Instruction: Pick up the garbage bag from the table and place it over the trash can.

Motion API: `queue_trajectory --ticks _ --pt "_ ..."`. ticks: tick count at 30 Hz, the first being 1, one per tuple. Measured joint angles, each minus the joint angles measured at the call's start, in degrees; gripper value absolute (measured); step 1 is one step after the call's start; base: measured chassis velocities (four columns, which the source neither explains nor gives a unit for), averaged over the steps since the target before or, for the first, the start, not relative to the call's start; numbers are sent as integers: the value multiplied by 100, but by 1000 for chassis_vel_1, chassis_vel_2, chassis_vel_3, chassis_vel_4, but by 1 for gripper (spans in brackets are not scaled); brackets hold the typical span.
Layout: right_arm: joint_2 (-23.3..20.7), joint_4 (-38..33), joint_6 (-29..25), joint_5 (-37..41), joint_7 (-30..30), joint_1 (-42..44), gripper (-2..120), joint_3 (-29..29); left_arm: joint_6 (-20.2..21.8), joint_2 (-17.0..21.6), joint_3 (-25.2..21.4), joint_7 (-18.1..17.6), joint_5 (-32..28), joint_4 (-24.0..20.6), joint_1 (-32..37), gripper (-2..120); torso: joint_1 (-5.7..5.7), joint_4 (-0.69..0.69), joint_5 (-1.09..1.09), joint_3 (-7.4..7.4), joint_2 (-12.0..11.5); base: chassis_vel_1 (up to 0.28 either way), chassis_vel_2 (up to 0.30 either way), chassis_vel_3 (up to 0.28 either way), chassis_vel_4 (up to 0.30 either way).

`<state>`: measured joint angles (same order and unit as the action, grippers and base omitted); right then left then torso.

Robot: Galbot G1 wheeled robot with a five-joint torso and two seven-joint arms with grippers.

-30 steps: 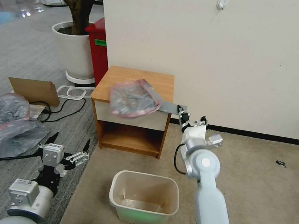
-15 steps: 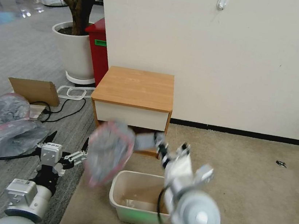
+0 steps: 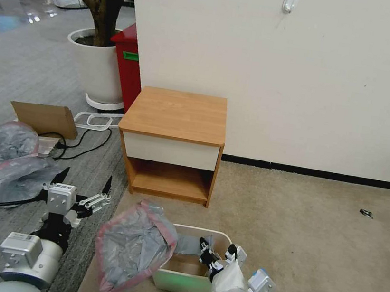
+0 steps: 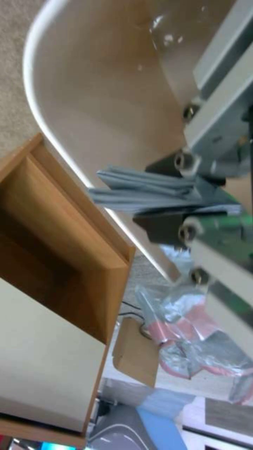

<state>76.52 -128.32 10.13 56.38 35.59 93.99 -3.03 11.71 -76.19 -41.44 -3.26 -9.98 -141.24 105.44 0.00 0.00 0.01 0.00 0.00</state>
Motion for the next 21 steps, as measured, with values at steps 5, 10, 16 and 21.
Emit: queue_trajectory --ticks 5,10,16,21 --pt "14 -60 -47 -175 5 195 30 -264 -7 2 0 -4 1 12 2 100 0 0 0 0 0 0 0 0 0" --pt "-37 -253 -43 -79 12 473 45 -683 -8 11 4 -17 -1 22 9 100 0 0 0 0 0 0 0 0 0" --pt "-34 -522 -37 -23 -14 650 67 -1034 0 11 73 -19 27 66 19 100 0 0 -1 0 0 0 0 0 0" --pt "44 -564 -37 -113 -100 647 87 -1083 86 11 264 -16 102 174 62 100 0 0 0 0 0 0 0 0 0"
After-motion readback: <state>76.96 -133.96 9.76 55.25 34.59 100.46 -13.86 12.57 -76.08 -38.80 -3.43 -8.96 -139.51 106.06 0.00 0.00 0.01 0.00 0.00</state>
